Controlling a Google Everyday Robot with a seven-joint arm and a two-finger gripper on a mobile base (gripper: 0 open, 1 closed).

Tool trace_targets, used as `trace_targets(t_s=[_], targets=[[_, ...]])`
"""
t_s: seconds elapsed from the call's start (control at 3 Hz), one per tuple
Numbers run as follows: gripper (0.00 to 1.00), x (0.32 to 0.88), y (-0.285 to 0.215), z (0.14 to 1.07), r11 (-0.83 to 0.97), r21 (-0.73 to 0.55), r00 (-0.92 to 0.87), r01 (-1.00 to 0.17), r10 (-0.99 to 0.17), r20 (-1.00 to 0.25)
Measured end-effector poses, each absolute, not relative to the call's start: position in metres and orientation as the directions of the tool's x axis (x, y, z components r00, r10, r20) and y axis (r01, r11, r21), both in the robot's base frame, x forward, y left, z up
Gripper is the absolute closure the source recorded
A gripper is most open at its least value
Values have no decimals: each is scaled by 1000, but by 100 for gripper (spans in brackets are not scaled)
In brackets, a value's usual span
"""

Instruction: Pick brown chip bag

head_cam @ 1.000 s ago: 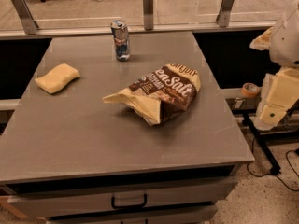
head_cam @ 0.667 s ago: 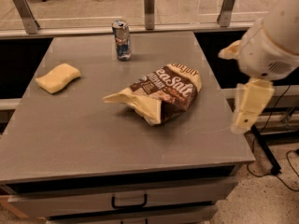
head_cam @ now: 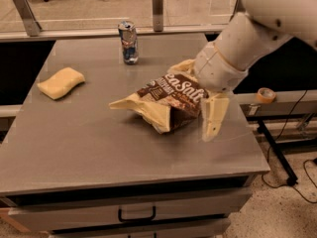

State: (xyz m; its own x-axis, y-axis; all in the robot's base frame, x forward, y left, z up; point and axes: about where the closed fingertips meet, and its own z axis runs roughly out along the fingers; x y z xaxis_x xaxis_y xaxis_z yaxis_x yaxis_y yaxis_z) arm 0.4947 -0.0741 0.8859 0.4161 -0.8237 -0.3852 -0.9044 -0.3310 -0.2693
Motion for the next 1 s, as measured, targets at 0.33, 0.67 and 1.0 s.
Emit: trace_targets(t_s=[0.33, 0.67, 1.0], targets=[[0, 495, -72, 883, -408, -301, 499, -862, -787, -362], [0, 495, -72, 884, -408, -301, 499, -862, -787, -362], [0, 510, -65, 885, -434, -305, 522, -848, -787, -329]])
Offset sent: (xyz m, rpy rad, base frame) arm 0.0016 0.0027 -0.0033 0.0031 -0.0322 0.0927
